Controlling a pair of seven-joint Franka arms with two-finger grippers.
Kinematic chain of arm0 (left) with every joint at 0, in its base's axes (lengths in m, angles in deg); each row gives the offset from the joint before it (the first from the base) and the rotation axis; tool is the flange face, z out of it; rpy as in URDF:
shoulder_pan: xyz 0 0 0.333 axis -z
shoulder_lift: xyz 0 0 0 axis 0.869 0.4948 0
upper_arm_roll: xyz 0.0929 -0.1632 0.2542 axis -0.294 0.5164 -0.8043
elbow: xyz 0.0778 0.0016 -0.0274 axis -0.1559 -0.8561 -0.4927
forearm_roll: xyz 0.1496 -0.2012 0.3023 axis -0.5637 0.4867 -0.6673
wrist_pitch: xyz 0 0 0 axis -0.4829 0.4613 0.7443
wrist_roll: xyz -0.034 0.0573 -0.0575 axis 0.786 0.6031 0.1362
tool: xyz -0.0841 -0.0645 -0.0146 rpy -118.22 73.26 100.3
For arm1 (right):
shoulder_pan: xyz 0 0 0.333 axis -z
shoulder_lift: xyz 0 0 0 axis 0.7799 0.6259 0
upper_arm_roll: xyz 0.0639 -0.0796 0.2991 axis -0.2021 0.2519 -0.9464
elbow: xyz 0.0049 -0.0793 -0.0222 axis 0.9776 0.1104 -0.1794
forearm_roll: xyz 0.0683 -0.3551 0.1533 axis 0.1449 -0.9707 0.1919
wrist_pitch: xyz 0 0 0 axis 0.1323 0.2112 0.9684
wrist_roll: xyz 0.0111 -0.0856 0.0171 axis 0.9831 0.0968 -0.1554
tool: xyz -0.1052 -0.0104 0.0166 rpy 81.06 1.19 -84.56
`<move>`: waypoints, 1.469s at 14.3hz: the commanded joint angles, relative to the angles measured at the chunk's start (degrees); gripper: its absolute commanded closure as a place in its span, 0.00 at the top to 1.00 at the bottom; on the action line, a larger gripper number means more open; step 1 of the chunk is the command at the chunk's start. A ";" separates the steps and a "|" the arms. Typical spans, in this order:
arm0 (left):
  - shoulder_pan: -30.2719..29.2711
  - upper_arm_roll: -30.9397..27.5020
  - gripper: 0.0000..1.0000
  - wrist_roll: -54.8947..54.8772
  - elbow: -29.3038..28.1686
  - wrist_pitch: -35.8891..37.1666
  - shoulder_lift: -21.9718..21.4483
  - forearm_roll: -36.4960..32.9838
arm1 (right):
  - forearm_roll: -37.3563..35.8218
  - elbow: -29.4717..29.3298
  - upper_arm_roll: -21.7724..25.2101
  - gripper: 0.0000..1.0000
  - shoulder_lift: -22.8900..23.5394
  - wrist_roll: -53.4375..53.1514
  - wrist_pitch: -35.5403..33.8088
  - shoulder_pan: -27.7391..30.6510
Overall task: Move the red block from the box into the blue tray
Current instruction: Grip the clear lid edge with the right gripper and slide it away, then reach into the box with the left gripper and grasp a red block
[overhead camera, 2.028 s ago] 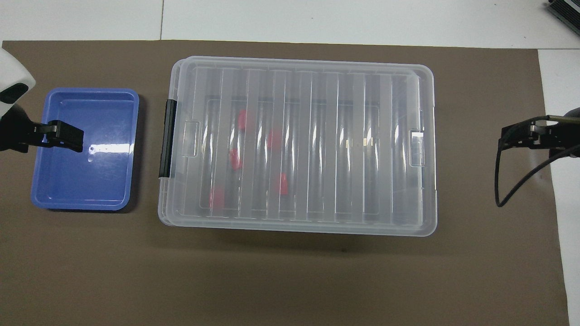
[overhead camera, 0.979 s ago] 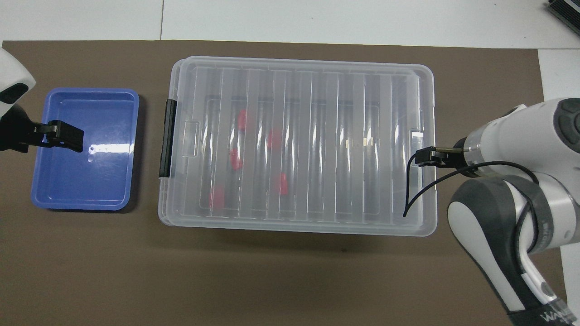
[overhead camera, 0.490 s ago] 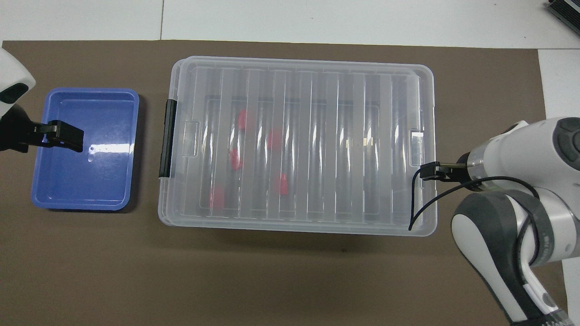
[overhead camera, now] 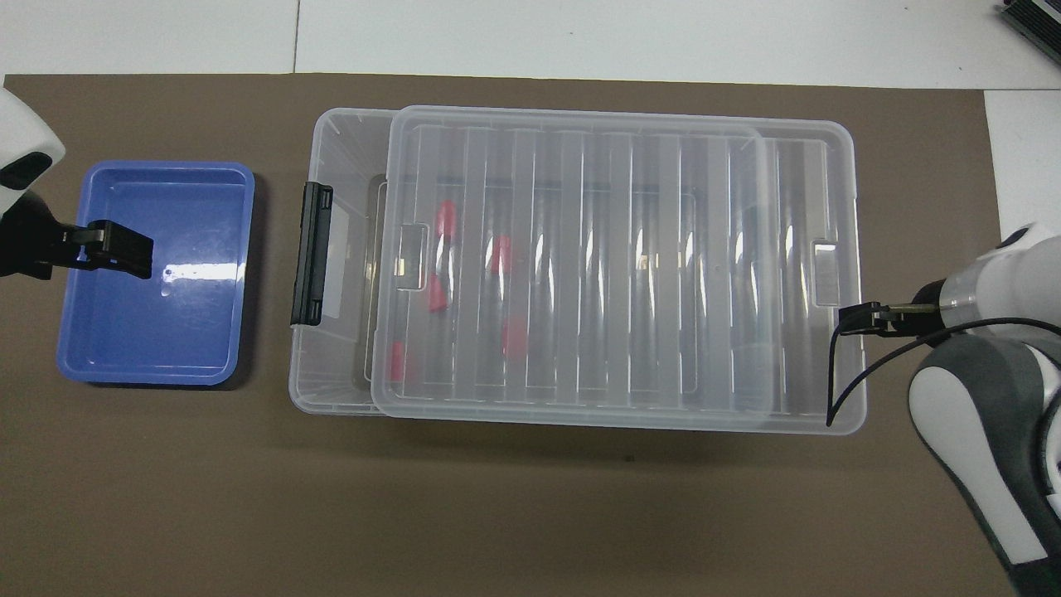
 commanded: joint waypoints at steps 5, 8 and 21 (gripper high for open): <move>0.47 0.92 1.00 -0.03 -0.23 -0.97 -1.46 1.18 | -0.25 1.15 -0.16 1.00 -1.16 10.19 0.82 8.00; 0.56 0.92 1.00 7.47 -0.85 -0.71 -2.34 1.44 | -1.22 0.71 -0.07 1.00 -0.99 14.76 0.99 11.16; 18.21 1.27 0.89 60.79 -19.57 -35.58 0.81 -0.49 | -4.29 -1.04 0.02 1.00 -0.29 19.60 1.09 15.22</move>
